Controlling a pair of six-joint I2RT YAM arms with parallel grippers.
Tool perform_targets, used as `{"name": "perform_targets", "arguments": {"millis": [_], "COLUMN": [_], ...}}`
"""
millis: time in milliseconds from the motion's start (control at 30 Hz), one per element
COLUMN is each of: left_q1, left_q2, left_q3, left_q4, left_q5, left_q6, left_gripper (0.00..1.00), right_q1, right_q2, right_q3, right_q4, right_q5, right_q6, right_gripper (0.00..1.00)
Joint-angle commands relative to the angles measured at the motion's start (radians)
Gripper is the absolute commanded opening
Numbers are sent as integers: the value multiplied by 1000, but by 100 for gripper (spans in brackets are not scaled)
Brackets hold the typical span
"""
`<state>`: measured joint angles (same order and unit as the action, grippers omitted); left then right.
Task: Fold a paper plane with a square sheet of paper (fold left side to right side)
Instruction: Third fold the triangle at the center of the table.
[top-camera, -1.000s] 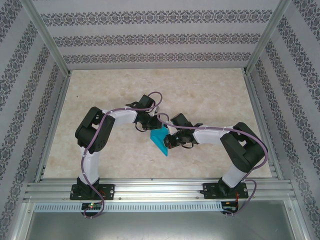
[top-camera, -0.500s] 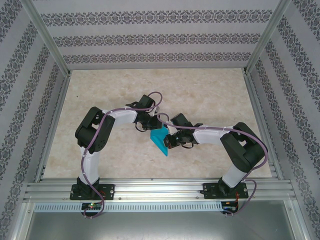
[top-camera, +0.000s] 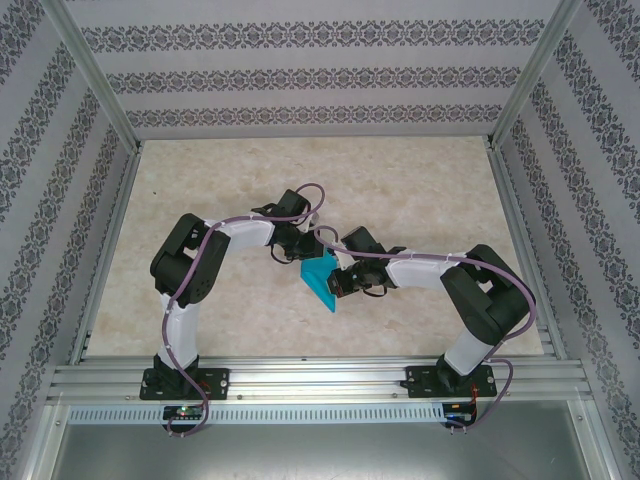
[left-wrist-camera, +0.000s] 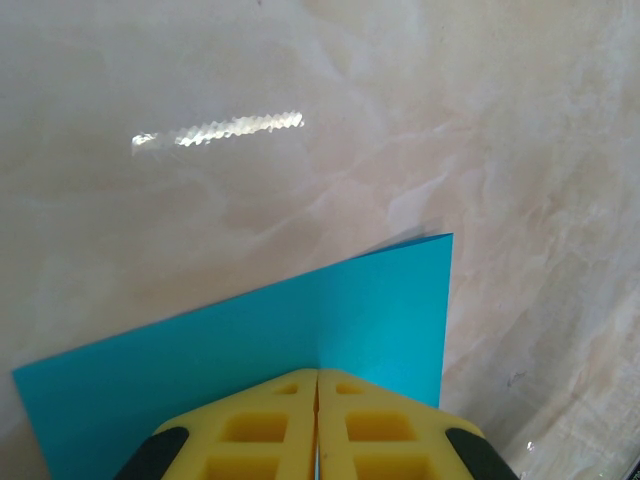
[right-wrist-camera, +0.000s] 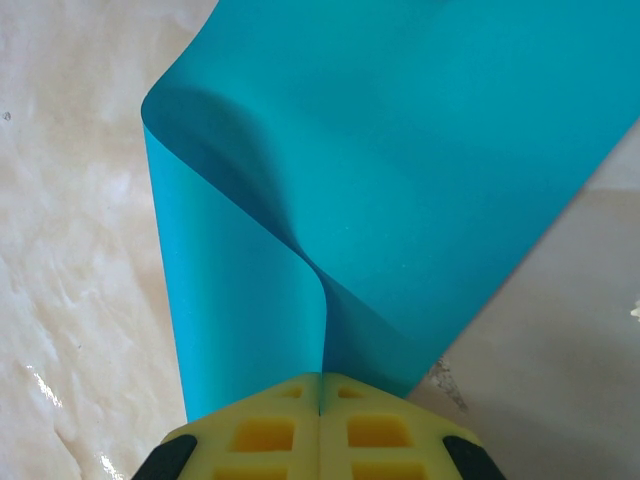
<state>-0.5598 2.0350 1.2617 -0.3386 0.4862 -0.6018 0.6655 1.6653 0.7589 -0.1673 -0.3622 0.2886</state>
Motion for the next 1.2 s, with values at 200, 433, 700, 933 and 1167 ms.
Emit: {"name": "perform_targets", "arguments": {"millis": [200, 433, 700, 933, 1167], "left_q1": [-25, -25, -25, -26, -25], "left_q2": [45, 46, 47, 47, 47], "left_q3": [-15, -13, -18, -18, -18], "left_q4": [-23, -23, -19, -19, -17], "left_q5": [-32, -32, -32, -32, -32], "left_q6": [22, 22, 22, 22, 23], "left_gripper": [10, 10, 10, 9, 9], "right_q1": [-18, -18, -17, -2, 8], "right_q2": [-21, -44, -17, -20, -24], "right_q3": [17, 18, 23, 10, 8], "right_q4": [-1, -5, -9, 4, 9], "right_q5": [29, 30, 19, 4, -1], "right_q6": [6, 9, 10, 25, 37], "right_gripper": [5, 5, 5, 5, 5]}}
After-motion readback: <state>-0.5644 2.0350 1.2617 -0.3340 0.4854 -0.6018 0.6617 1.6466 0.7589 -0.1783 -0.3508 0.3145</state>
